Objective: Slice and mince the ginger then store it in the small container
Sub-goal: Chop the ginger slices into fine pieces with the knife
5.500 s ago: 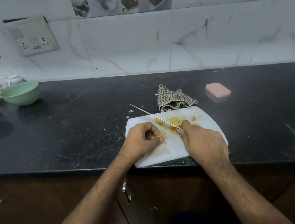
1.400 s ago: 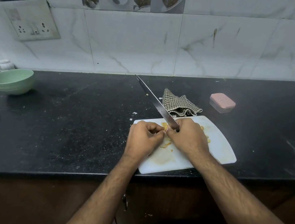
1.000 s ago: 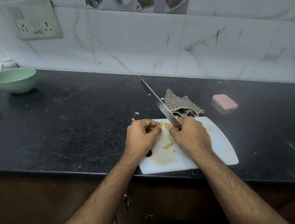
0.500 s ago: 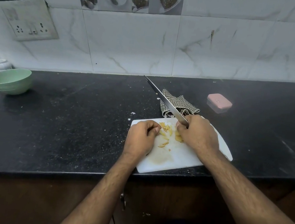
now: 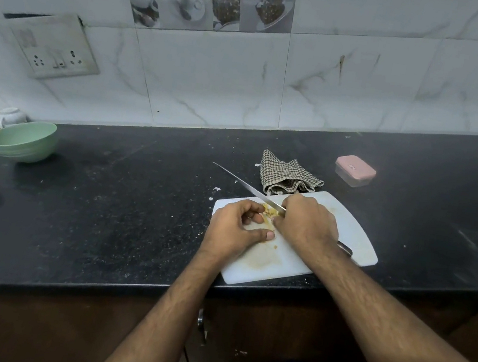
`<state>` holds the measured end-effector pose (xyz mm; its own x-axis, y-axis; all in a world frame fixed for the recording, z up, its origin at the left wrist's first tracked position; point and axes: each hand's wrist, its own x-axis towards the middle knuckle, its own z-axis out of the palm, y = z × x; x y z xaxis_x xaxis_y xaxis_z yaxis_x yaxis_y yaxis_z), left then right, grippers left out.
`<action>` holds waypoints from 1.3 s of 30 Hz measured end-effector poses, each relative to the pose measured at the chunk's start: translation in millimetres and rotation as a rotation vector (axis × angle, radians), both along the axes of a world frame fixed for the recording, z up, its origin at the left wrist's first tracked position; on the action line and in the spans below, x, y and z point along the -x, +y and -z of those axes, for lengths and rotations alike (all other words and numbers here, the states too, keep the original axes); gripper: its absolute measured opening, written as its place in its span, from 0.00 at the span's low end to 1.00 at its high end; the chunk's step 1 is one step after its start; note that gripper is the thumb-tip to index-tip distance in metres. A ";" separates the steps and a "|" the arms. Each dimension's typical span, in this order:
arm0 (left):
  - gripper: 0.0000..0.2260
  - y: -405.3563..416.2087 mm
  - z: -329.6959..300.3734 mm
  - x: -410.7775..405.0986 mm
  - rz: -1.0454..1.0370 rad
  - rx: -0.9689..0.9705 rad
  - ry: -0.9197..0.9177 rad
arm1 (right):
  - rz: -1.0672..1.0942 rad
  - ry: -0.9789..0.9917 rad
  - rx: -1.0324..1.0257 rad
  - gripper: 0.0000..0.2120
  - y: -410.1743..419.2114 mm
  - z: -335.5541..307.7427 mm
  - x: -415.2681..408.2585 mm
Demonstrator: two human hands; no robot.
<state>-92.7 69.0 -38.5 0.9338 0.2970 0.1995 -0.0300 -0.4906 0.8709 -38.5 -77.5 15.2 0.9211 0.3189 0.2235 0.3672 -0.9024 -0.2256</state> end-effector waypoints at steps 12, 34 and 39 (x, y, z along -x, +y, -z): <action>0.15 -1.3 6.4 -0.1 -0.025 0.010 -0.022 | 0.027 -0.002 -0.142 0.08 12.9 1.4 -7.9; 0.22 4.2 -0.8 5.2 -0.020 -0.148 -0.015 | -0.019 -0.066 -0.104 0.08 -36.9 5.7 4.3; 0.13 -4.5 1.0 7.6 0.012 -0.159 -0.031 | -0.004 -0.209 -0.023 0.03 -44.3 19.1 1.6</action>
